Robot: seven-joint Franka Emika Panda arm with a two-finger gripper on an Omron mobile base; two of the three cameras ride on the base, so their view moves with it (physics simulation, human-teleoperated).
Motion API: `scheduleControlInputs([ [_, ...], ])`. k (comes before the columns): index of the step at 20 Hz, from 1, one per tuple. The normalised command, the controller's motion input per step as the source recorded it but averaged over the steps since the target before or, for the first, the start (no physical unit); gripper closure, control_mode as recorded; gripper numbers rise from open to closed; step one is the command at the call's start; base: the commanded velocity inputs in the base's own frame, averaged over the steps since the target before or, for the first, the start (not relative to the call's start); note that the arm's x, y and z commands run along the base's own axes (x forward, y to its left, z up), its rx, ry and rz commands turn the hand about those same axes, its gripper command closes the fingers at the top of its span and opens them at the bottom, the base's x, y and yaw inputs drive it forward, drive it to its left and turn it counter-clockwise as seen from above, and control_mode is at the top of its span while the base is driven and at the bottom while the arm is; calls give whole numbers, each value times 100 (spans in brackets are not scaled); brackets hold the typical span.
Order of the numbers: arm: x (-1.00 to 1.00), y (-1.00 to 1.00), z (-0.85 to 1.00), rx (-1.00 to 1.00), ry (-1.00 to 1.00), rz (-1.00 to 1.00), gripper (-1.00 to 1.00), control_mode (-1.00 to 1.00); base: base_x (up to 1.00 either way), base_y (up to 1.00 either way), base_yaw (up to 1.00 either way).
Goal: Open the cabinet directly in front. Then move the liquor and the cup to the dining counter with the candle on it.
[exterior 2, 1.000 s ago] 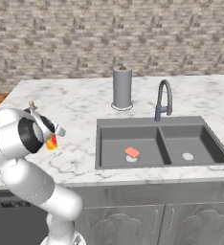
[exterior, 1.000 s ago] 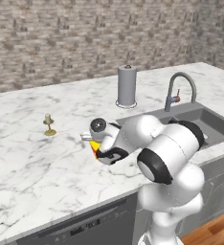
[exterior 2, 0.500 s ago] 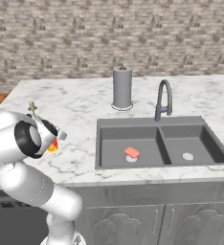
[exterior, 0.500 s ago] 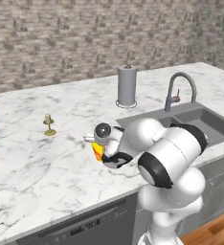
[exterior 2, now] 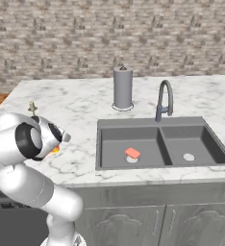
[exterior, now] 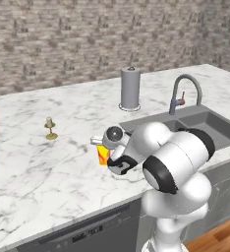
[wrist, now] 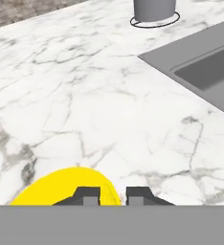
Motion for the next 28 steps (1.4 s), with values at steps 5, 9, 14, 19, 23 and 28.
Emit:
scheduleControlInputs([
  [5,0,0,25,0,3,0,-100,-100,0,0,0],
  [9,0,0,73,0,2,0,-100,-100,0,0,0],
  [14,0,0,98,0,1,0,-100,-100,0,0,0],
  [19,1,0,100,0,4,0,-100,-100,0,0,0],
  [23,-43,-4,64,0,2,0,-100,-100,0,0,0],
  [28,-100,-31,3,0,-8,0,-100,-100,0,0,0],
])
